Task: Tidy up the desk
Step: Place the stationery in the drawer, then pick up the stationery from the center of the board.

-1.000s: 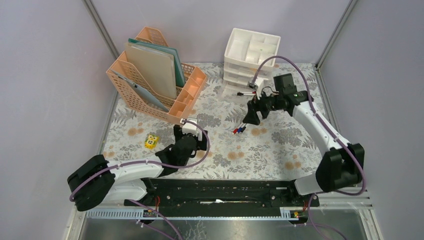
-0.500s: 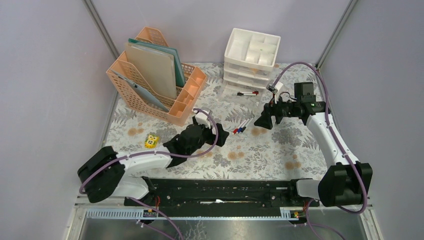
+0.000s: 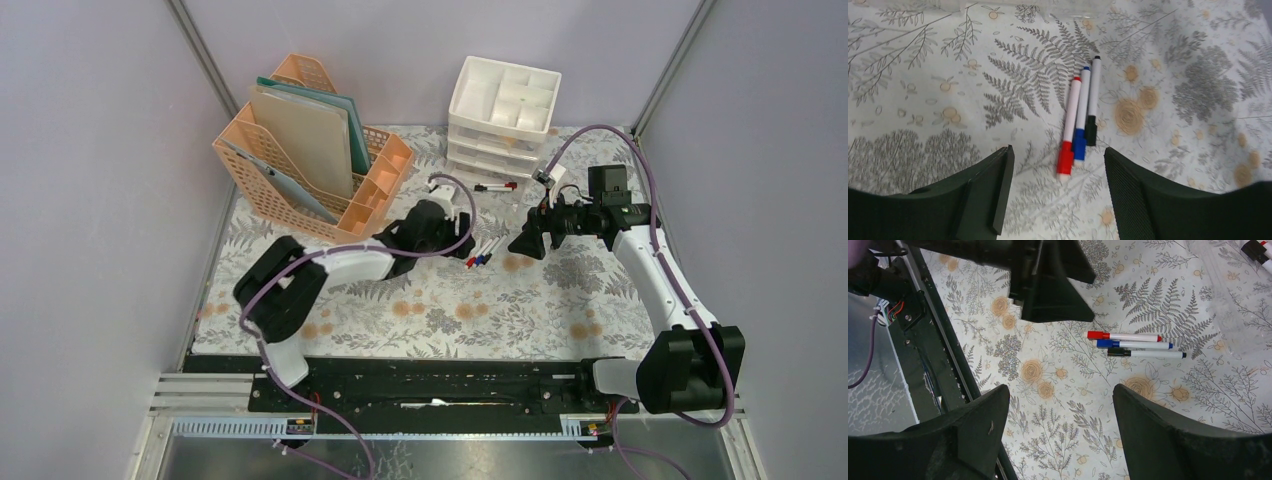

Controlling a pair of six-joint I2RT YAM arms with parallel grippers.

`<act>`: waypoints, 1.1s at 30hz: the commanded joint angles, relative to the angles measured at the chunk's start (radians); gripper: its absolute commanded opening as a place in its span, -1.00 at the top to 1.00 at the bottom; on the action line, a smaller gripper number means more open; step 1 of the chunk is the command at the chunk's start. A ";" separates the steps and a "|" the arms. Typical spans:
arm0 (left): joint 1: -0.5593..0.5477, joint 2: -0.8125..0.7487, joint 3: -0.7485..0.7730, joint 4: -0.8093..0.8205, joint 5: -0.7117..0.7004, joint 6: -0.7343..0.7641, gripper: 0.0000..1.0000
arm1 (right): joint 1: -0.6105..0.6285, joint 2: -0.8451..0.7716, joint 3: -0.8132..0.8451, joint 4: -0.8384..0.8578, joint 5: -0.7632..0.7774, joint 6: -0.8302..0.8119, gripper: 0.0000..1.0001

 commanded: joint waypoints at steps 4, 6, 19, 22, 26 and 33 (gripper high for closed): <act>0.012 0.208 0.267 -0.216 0.059 0.070 -0.03 | -0.001 -0.016 0.001 0.015 0.001 -0.007 -0.64; 0.012 0.240 0.304 -0.234 0.083 0.078 0.02 | -0.001 -0.013 0.000 0.015 0.001 -0.007 -0.64; 0.010 0.375 0.443 -0.344 0.152 0.127 0.19 | -0.001 -0.006 0.000 0.015 0.003 -0.007 -0.64; 0.008 0.390 0.458 -0.374 0.132 0.137 0.20 | -0.001 -0.005 0.000 0.014 0.001 -0.008 -0.64; -0.016 0.397 0.469 -0.421 0.029 0.171 0.27 | -0.002 -0.007 0.000 0.013 0.000 -0.008 -0.64; -0.038 0.391 0.464 -0.456 -0.068 0.197 0.62 | -0.003 -0.009 0.000 0.013 -0.002 -0.008 -0.64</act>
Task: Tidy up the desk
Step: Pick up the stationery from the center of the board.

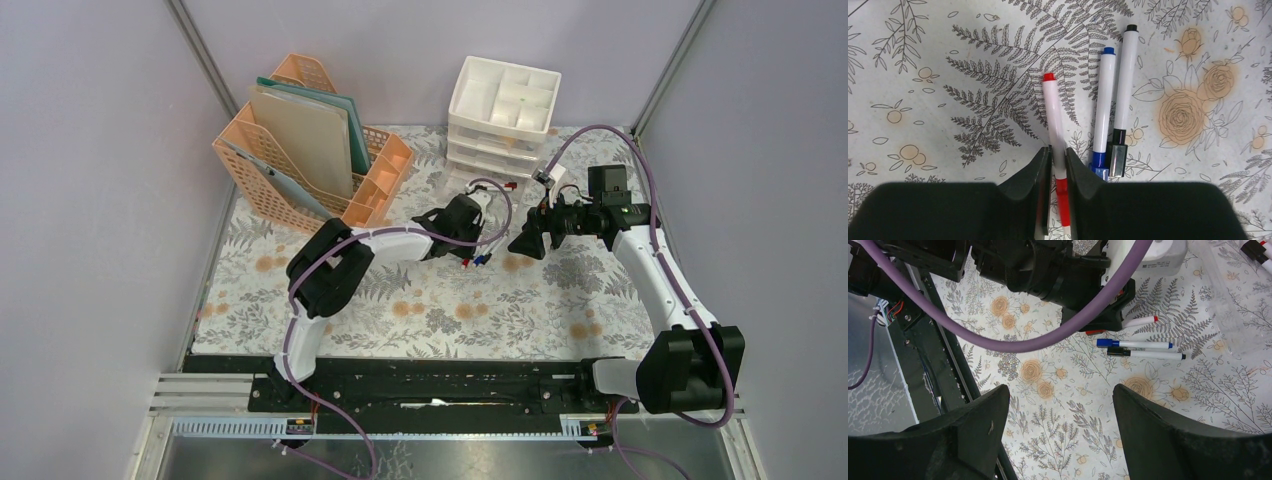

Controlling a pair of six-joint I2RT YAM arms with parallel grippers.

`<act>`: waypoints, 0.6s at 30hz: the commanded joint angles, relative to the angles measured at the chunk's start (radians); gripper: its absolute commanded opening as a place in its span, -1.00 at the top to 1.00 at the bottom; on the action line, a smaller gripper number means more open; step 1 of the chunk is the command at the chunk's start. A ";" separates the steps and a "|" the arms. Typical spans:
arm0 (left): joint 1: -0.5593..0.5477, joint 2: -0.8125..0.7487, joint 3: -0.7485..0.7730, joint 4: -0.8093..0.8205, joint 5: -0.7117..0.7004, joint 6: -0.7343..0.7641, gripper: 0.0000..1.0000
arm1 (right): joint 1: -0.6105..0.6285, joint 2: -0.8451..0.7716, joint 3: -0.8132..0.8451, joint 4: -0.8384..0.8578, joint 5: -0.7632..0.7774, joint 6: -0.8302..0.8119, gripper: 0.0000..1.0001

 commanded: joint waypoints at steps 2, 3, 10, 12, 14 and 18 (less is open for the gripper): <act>-0.013 0.009 0.007 -0.072 -0.098 0.037 0.63 | -0.002 -0.008 0.000 0.013 -0.004 -0.006 -0.64; -0.013 0.005 0.004 -0.076 -0.108 0.039 0.62 | -0.002 -0.008 0.000 0.014 -0.004 -0.007 -0.64; -0.014 -0.014 -0.052 -0.101 -0.181 0.044 0.51 | -0.002 -0.007 -0.001 0.014 -0.008 -0.007 -0.64; -0.014 -0.037 -0.093 -0.081 -0.199 0.034 0.72 | -0.002 -0.003 -0.003 0.014 -0.012 -0.006 -0.64; -0.015 -0.079 -0.158 -0.024 -0.202 0.014 0.94 | -0.002 -0.002 -0.004 0.014 -0.016 -0.008 -0.64; -0.014 -0.206 -0.312 0.126 -0.182 -0.048 1.00 | -0.003 0.001 -0.008 0.017 -0.033 -0.009 -0.64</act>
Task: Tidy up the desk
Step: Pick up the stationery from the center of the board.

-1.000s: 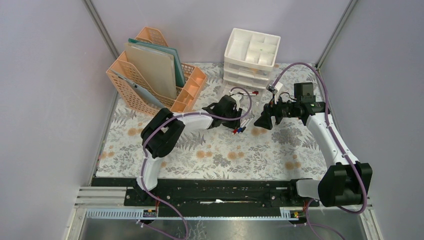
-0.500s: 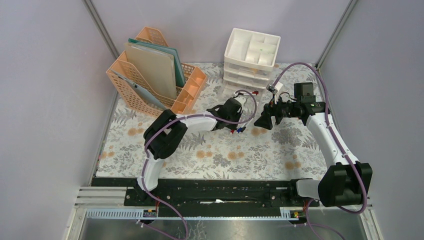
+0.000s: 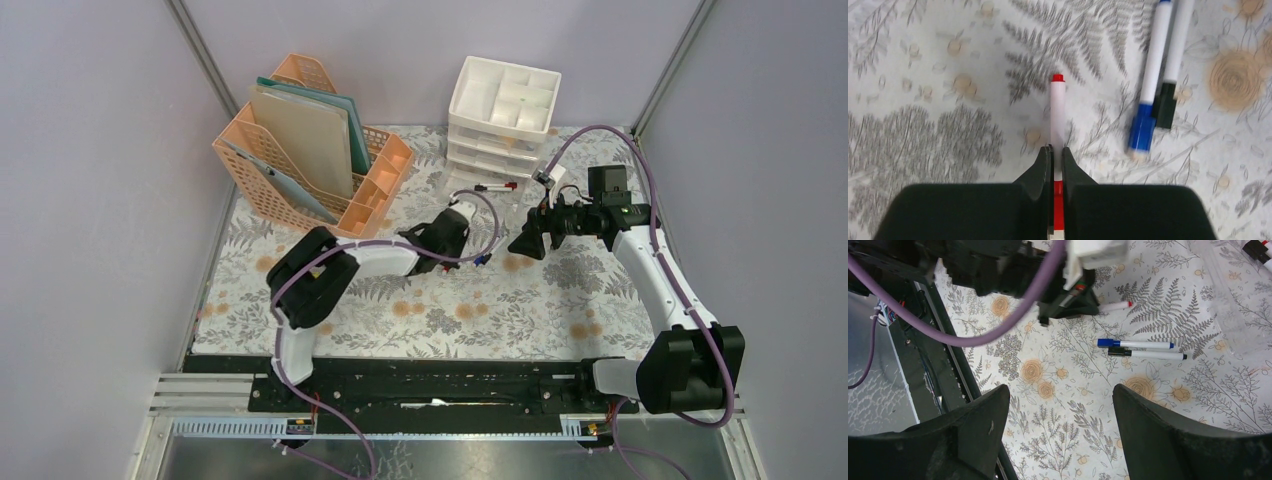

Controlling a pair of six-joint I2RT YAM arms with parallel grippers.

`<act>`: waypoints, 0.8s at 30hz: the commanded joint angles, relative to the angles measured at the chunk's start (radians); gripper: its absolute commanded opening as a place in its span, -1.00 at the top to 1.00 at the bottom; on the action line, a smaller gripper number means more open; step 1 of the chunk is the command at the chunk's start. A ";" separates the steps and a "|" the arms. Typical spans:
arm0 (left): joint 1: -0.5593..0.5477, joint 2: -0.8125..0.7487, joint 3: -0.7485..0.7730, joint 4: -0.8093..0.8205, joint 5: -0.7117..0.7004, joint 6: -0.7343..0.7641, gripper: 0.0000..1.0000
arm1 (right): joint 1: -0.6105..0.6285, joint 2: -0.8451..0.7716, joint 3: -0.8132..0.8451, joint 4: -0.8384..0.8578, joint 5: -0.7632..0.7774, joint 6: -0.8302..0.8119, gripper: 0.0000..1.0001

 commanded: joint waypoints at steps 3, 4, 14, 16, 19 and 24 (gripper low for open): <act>0.004 -0.227 -0.271 0.195 0.017 -0.111 1.00 | -0.003 -0.002 -0.020 0.036 -0.066 0.003 -0.63; 0.004 -0.273 -0.320 0.250 0.033 -0.133 1.00 | -0.003 -0.004 -0.030 0.042 -0.082 0.004 -0.63; -0.015 -0.604 -0.745 0.913 0.252 -0.374 1.00 | -0.003 -0.061 -0.191 0.402 -0.322 0.280 -0.62; -0.028 -0.626 -0.783 1.003 0.268 -0.405 1.00 | -0.002 -0.075 -0.248 0.555 -0.361 0.414 -0.62; -0.052 -0.634 -0.819 1.120 0.273 -0.452 1.00 | -0.001 -0.094 -0.313 0.767 -0.378 0.576 -0.61; -0.104 -0.601 -0.820 1.220 0.243 -0.479 1.00 | 0.001 -0.093 -0.410 1.072 -0.387 0.823 -0.60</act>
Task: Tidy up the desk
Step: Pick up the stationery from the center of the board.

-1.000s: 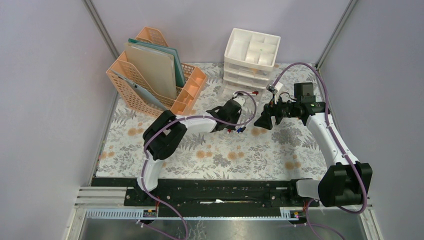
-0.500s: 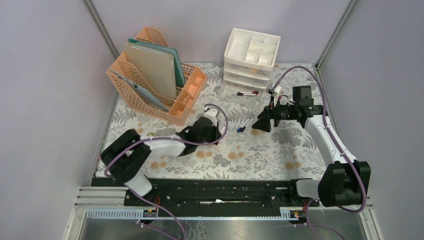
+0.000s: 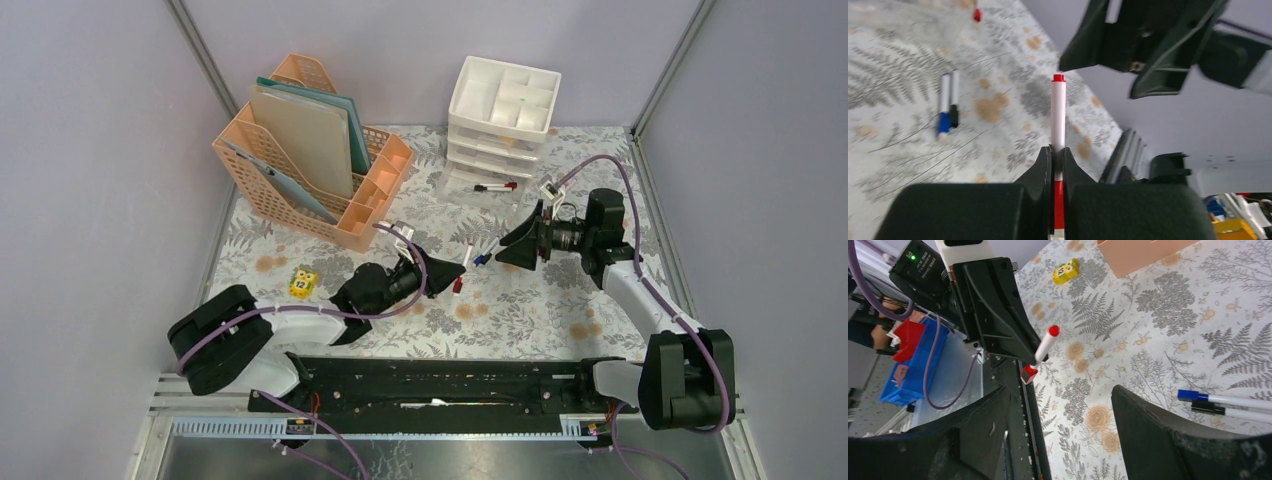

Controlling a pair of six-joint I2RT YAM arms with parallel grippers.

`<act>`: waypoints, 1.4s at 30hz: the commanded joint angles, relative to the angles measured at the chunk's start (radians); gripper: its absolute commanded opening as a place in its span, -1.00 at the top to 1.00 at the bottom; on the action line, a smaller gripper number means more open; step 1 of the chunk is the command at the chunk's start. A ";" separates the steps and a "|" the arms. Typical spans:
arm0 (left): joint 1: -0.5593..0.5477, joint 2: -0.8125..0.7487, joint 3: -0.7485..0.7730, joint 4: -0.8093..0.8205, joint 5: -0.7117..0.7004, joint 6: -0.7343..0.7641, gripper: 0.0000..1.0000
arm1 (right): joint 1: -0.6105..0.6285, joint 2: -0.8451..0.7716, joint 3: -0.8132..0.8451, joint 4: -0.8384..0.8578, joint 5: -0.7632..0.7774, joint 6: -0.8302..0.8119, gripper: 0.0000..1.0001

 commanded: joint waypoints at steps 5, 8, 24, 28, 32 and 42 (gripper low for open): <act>-0.068 0.060 0.030 0.267 -0.026 -0.053 1.00 | 0.030 0.003 -0.061 0.392 -0.030 0.321 -0.54; -0.088 0.092 0.055 0.279 -0.048 -0.054 1.00 | 0.057 0.013 -0.062 0.404 -0.022 0.339 -0.52; -0.137 0.188 0.103 0.347 -0.119 -0.073 1.00 | 0.133 0.061 -0.050 0.398 -0.019 0.352 0.47; -0.139 0.191 0.090 0.346 -0.133 -0.071 0.85 | 0.132 0.059 -0.029 0.357 -0.039 0.322 0.97; -0.139 0.158 0.066 0.317 -0.140 -0.057 0.36 | 0.134 0.053 -0.008 0.286 -0.037 0.259 1.00; -0.135 -0.191 0.029 -0.340 -0.461 0.275 -0.94 | 0.131 -0.002 0.190 -0.289 0.215 -0.335 1.00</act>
